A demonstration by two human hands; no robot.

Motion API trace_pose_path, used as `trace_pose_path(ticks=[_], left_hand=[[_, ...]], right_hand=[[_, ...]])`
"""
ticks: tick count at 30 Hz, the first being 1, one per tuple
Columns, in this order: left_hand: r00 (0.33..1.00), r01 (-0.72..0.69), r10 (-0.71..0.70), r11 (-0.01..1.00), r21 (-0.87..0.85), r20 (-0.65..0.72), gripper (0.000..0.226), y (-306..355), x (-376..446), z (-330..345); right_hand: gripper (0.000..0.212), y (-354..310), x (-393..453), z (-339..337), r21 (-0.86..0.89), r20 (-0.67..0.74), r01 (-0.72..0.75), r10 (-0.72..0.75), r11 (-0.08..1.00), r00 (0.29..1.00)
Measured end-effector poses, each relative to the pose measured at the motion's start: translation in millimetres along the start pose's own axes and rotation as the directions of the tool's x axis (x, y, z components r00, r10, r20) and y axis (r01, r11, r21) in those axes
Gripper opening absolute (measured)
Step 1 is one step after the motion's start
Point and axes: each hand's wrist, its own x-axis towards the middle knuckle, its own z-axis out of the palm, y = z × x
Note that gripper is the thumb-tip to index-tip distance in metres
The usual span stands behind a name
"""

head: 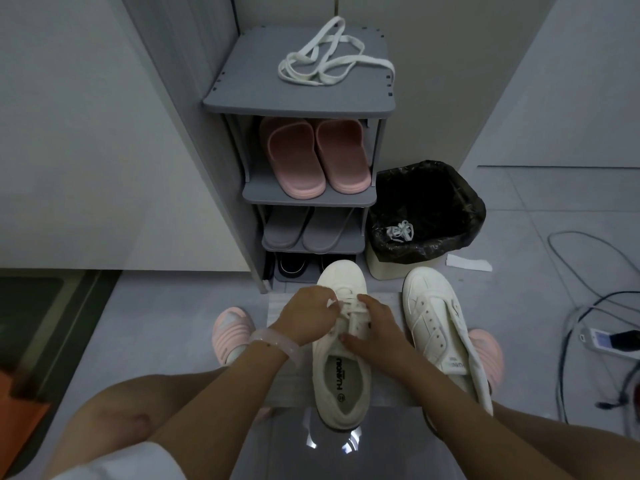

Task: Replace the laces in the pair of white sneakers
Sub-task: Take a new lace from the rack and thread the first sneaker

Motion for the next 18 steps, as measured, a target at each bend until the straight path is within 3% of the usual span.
trace_pose_path(ticks=[4, 6, 8, 10, 12, 14, 16, 18], left_hand=[[0.976, 0.032, -0.079, 0.975, -0.222, -0.204, 0.025, 1.9, -0.1, -40.0], [0.982, -0.022, -0.011, 0.985, -0.172, -0.187, 0.020, 0.7, -5.2, -47.0], [0.986, -0.082, 0.056, 0.983, -0.164, -0.158, 0.016, 7.2, -12.6, -45.3], [0.977, -0.199, 0.179, 0.959, -0.201, -0.111, 0.016, 18.6, -18.2, -41.1], [0.941, -0.338, 0.334, 0.900, -0.276, -0.061, 0.014, 32.7, -23.1, -38.2], [0.897, -0.435, 0.438, 0.849, -0.301, -0.062, 0.020, 43.0, -26.6, -40.4], [0.868, -0.494, 0.480, 0.807, -0.324, -0.127, 0.033, 49.1, -25.4, -47.1], [0.853, -0.520, 0.489, 0.775, -0.359, -0.180, 0.046, 53.7, -22.1, -57.0]], right_hand=[[0.079, 2.4, 1.4, -0.4, 0.042, 0.034, -0.061, 0.060, 0.997, 0.998], [0.079, 2.8, -0.1, -0.7, 0.043, 0.034, -0.056, 0.054, 0.998, 0.998], [0.076, -0.1, -2.1, -1.2, -0.064, -0.015, 0.037, -0.038, 0.997, 0.999], [0.062, -7.1, -2.4, -2.9, -0.173, -0.080, 0.168, -0.184, 0.971, 0.980], [0.032, -14.9, -0.8, -3.1, -0.135, -0.121, 0.298, -0.315, 0.945, 0.942], [0.005, -23.2, -1.3, -4.5, -0.036, -0.108, 0.339, -0.341, 0.940, 0.934], [0.012, -28.7, -3.1, -5.5, 0.042, -0.039, 0.265, -0.263, 0.963, 0.964], [0.008, -26.2, -2.2, -5.5, -0.050, -0.038, 0.271, -0.273, 0.961, 0.961]])
